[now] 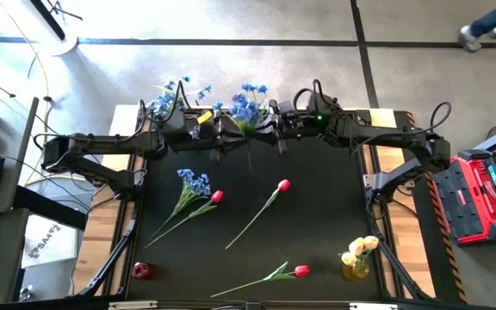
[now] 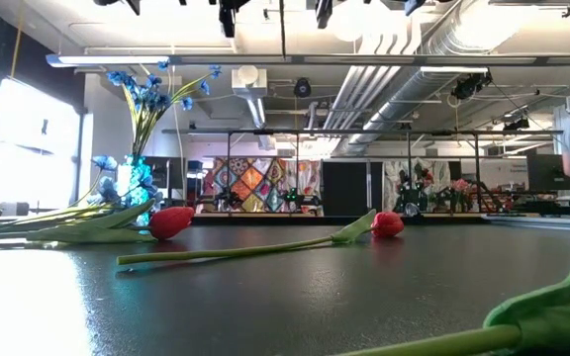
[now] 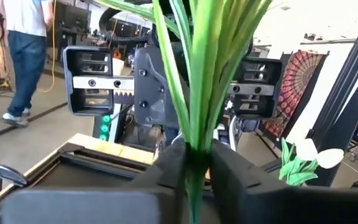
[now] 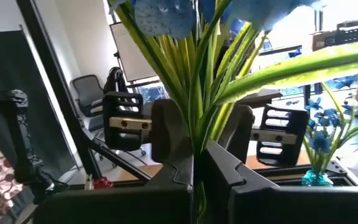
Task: Sort flowers into vase by color
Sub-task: Put the right blue flowers into the blue vase
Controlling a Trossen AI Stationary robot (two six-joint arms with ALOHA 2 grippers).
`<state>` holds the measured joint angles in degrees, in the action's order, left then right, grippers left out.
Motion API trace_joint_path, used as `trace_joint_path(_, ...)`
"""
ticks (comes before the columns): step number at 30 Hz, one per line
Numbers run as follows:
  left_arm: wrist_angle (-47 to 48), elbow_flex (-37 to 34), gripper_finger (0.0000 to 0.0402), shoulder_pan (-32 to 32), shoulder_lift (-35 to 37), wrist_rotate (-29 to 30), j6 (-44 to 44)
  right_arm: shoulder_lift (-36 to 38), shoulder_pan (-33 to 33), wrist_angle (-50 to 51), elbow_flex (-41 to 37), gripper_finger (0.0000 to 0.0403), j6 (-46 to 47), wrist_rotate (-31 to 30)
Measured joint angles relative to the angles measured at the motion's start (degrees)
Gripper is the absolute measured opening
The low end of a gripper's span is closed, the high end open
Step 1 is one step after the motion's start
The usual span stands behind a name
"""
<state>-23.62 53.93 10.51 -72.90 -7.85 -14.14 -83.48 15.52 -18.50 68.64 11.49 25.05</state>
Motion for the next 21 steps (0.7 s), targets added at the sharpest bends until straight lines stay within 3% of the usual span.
trace_joint_path(3, 0.0, 0.0, 0.0009, 0.0, 0.0, -0.1, 0.8, 0.0, -0.2, 0.0, 0.0, 0.0000, 0.0, 0.4)
trace_joint_path(8, 0.4, 0.3, 0.0005, 0.0, 0.0, 0.0, 0.8, 0.0, -0.3, 0.0, 0.0, 0.0004, 1.6, -0.5)
trace_joint_path(15, 2.2, 0.5, 0.0001, -0.1, 1.3, 5.1, 0.8, 1.6, 1.1, -1.4, -0.1, 0.0067, 7.0, -4.2)
trace_joint_path(21, 7.2, 0.5, 0.0000, -0.1, 6.2, 11.8, 5.9, 7.6, 1.8, 4.8, -0.1, 0.0109, 6.6, -16.2)
